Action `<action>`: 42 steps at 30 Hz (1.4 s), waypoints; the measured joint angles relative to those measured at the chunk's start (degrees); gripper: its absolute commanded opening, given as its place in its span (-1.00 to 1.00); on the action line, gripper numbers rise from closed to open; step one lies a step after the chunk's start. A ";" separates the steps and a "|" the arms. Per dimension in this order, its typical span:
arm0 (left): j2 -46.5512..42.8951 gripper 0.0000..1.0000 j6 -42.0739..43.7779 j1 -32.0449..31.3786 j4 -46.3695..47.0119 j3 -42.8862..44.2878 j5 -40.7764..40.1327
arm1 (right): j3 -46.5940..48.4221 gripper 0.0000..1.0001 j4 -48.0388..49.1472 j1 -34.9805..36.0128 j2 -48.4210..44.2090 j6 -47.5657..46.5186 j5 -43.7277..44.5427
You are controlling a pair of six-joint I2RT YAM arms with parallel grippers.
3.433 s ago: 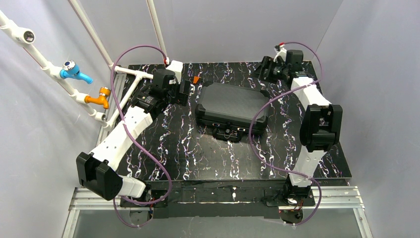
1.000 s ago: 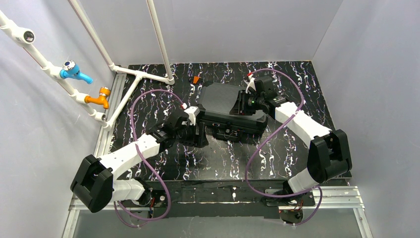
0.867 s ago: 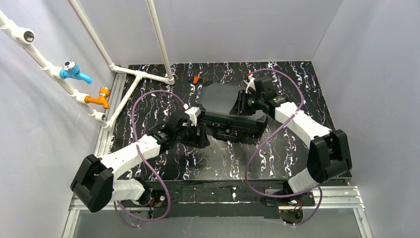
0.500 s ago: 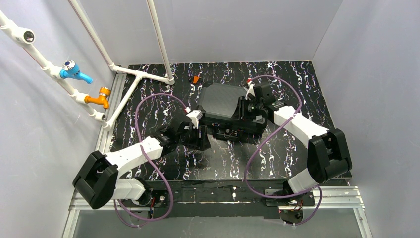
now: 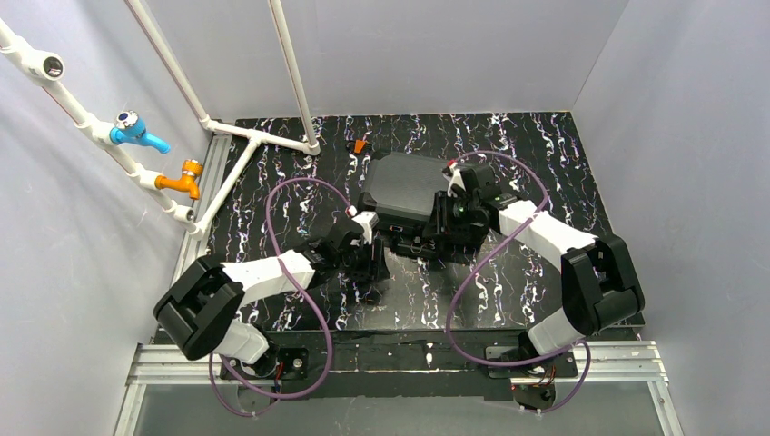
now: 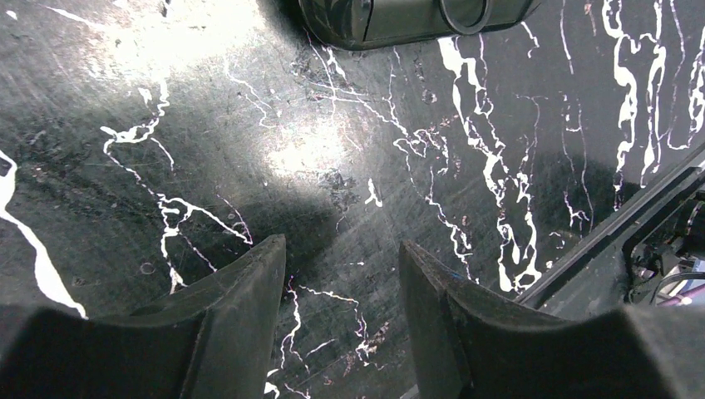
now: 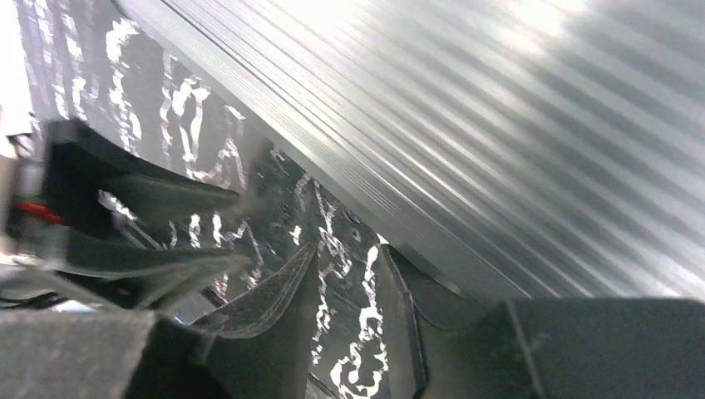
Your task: Pack up texas hold em set
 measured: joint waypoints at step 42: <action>14.43 -0.83 -7.69 -1.14 4.42 8.85 -0.70 | 4.79 -0.36 14.51 1.51 3.93 0.46 3.28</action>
